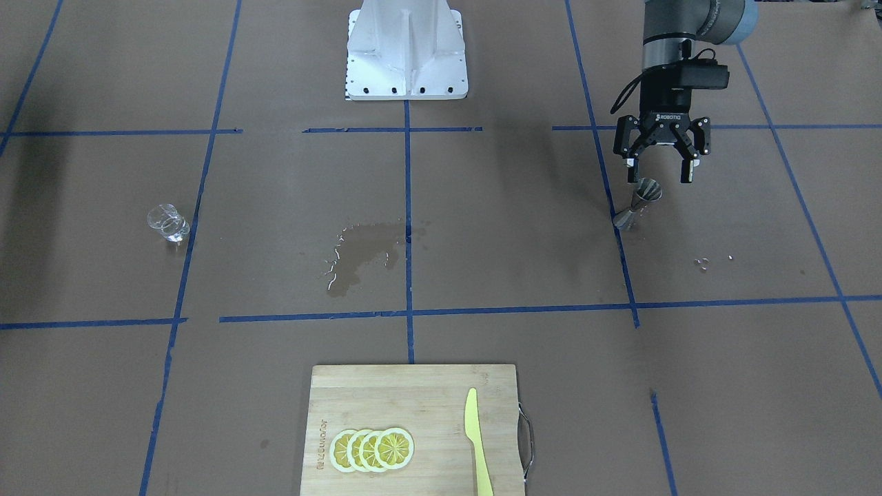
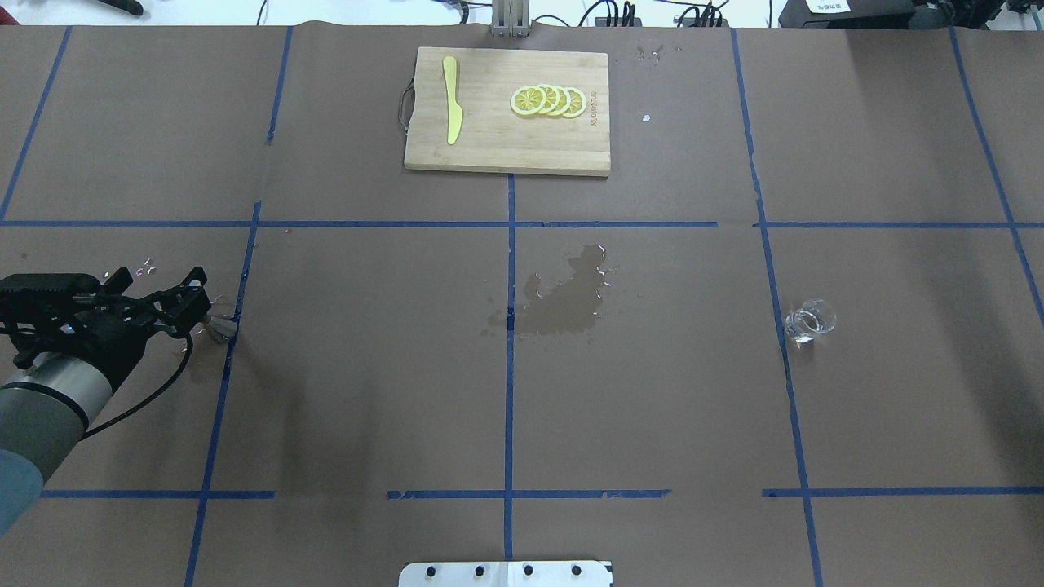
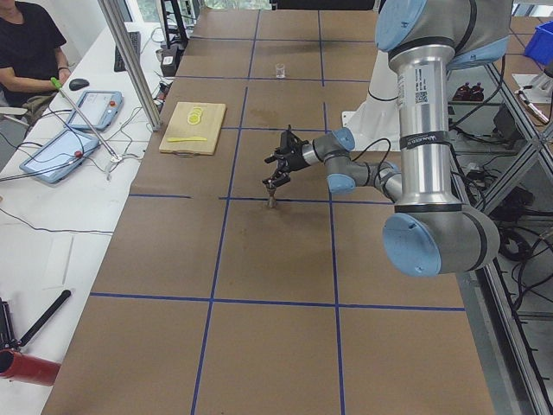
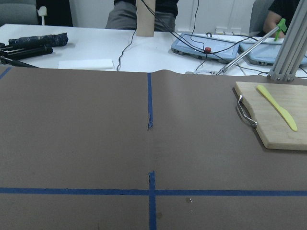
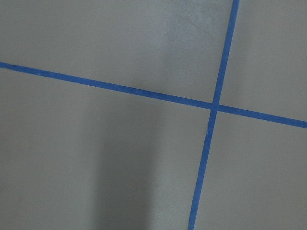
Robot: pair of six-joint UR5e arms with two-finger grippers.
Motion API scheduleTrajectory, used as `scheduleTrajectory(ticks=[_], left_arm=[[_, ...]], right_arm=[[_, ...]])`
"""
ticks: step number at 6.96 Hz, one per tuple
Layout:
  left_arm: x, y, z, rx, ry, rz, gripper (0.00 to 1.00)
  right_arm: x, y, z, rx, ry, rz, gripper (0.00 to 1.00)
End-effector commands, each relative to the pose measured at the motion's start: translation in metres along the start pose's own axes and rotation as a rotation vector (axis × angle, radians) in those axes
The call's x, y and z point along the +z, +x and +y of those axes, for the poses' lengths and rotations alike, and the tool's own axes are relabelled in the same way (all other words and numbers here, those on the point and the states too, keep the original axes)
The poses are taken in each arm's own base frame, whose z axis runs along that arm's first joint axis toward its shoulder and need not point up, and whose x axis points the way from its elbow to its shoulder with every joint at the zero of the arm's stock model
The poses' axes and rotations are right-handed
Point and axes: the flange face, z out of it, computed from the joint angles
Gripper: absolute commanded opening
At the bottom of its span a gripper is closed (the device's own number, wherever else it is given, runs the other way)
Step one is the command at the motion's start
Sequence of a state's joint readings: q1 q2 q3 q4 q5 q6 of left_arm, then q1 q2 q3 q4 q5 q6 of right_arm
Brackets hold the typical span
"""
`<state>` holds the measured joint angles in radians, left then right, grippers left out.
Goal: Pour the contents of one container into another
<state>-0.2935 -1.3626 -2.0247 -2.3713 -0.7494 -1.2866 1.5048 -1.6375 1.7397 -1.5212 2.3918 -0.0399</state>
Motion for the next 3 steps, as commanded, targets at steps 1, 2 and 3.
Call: scheduleTrajectory(ticks=[1,2,3], left_arm=[[-0.002,-0.009,0.029,0.012,0.043,-0.027,1.0],[-0.009,-0.002,0.045,0.018,0.04,-0.01,1.0],[-0.005,-0.008,0.059,0.048,0.042,-0.022,1.0]], right_arm=[[0.0,-0.001,0.0,0.001,-0.001,-0.004,1.0],[0.001,0.0,0.0,0.002,-0.002,-0.003,1.0],[0.001,0.001,0.001,0.003,-0.003,-0.003,1.0]])
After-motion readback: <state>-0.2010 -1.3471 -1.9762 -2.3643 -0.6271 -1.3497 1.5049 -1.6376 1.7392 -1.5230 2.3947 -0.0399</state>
